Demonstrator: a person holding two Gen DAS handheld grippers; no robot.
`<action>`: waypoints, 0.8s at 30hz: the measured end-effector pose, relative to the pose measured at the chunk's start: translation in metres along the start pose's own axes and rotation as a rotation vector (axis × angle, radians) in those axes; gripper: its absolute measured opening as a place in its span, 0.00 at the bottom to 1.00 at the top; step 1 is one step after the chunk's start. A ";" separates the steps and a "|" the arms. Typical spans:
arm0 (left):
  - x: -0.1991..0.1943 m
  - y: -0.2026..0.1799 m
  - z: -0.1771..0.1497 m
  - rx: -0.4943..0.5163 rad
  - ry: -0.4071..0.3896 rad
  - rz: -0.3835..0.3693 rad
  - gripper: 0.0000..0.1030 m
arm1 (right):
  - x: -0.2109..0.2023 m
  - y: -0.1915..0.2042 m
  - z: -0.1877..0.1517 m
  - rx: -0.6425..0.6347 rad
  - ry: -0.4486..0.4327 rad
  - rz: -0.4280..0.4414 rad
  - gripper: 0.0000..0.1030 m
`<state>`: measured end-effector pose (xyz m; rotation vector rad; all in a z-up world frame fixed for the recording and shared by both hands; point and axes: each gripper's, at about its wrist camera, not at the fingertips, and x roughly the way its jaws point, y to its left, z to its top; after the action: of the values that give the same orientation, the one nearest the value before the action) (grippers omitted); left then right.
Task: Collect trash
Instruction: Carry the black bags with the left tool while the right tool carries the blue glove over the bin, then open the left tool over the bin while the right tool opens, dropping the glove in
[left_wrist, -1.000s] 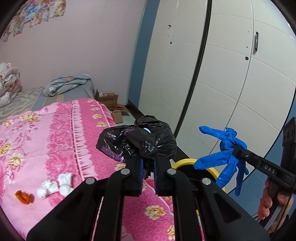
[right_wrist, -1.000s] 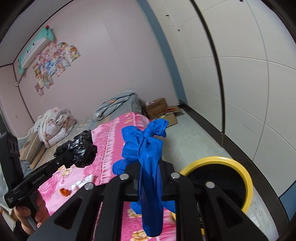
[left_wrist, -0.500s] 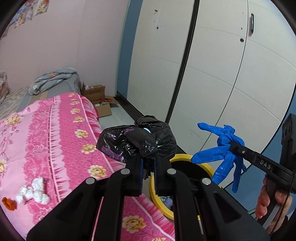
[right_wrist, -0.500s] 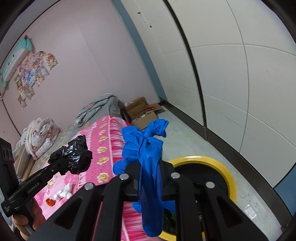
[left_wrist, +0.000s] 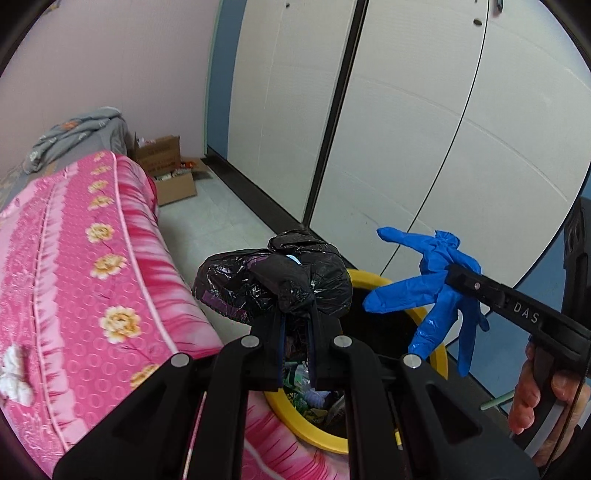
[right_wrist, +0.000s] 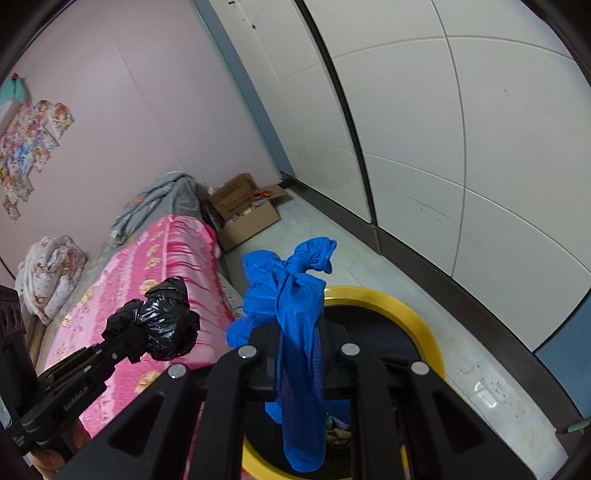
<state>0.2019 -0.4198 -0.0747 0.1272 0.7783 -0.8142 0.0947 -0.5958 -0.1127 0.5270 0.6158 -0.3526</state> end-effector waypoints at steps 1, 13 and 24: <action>0.005 -0.001 -0.002 0.000 0.007 -0.001 0.08 | 0.005 -0.003 -0.001 0.006 0.008 -0.007 0.12; 0.045 -0.004 -0.020 -0.006 0.082 -0.008 0.08 | 0.033 -0.016 -0.013 0.025 0.066 -0.048 0.13; 0.033 -0.003 -0.017 -0.025 0.059 -0.032 0.31 | 0.025 -0.017 -0.011 0.033 0.035 -0.097 0.32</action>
<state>0.2042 -0.4352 -0.1083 0.1172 0.8473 -0.8336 0.1013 -0.6070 -0.1424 0.5367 0.6720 -0.4467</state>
